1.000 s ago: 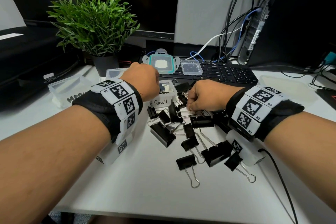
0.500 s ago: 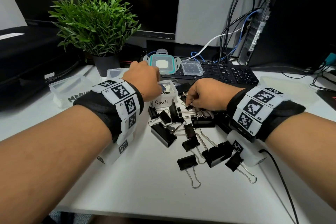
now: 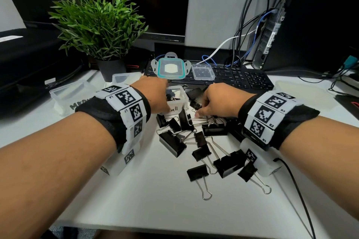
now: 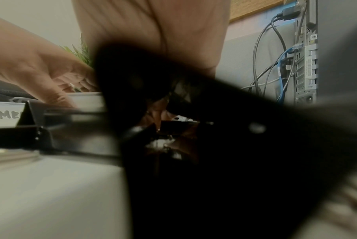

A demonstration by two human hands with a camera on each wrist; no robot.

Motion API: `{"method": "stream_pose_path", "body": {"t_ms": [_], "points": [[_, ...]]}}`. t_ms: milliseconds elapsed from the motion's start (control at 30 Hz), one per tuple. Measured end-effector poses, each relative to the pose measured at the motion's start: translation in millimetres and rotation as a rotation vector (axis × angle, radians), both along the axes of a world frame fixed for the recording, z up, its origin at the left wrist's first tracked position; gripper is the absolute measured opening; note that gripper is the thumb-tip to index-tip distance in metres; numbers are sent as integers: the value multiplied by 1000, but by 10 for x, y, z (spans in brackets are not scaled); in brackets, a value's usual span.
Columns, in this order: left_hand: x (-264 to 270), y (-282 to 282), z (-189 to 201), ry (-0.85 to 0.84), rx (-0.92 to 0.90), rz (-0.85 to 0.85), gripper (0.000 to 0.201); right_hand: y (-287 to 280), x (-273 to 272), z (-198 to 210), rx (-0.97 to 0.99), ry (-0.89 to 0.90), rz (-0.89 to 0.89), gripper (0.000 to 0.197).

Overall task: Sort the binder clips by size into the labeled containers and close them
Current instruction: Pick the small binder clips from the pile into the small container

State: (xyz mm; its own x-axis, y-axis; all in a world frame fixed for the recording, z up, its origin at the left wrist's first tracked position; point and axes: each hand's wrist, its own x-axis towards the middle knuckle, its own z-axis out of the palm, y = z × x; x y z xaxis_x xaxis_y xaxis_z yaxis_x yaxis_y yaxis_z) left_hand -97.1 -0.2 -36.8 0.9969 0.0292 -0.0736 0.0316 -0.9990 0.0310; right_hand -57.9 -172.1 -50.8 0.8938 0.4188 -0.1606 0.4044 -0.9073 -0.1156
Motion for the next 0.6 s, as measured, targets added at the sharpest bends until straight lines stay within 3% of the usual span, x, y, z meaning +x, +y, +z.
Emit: {"method": "stream_pose_path", "body": {"t_ms": [267, 600], "points": [[13, 16, -31, -9, -34, -66, 75, 2, -26, 2, 67, -65, 39, 17], [22, 25, -47, -21, -48, -81, 74, 0, -21, 4, 22, 28, -13, 22]]}}
